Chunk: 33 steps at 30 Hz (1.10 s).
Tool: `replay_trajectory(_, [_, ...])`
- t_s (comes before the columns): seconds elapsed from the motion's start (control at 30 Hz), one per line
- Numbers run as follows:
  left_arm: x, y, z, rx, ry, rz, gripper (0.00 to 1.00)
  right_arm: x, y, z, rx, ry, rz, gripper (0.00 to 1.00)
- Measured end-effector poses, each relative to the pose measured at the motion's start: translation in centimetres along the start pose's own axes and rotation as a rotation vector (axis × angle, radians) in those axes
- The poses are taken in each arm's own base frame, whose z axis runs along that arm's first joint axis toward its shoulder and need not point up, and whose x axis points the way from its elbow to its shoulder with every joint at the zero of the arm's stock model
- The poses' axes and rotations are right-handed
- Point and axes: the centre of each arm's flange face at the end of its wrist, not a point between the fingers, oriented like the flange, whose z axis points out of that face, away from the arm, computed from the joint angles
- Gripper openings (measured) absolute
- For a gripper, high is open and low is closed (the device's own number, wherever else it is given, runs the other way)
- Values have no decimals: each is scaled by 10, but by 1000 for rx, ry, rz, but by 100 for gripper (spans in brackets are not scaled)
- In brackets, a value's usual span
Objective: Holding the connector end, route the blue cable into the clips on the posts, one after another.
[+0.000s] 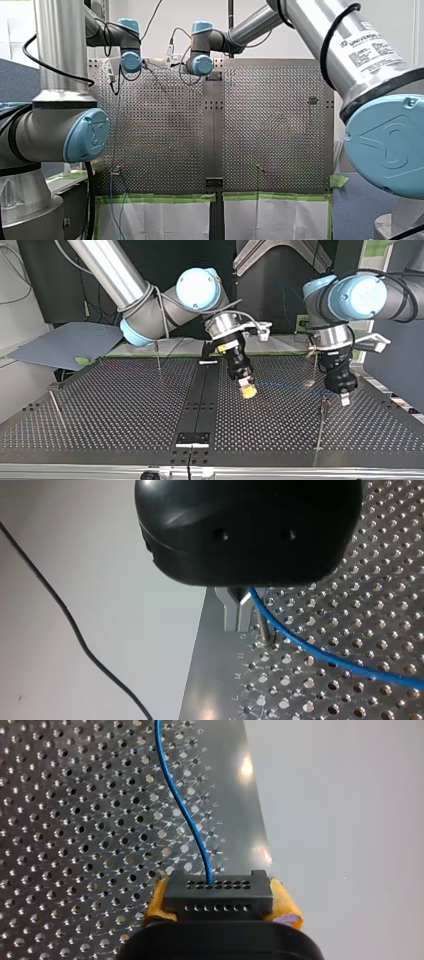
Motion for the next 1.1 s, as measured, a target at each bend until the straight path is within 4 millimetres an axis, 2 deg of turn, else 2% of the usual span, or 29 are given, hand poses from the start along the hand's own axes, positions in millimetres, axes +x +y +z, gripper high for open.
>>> replay_trajectory(0.2, [10,1,13,31,11,-4,0,-6,7,3,-10,-7,-1,0])
replay_trajectory(0.6, [5,10,28,43,-14,-36,0,-15,15,11,-19,-13,1,0])
replay_trajectory(0.93, [1,17,41,86,-44,-79,0,-6,14,18,-11,8,2,0])
replay_trajectory(1.1, [5,18,59,101,-39,-96,0,-6,19,26,-5,17,1,0])
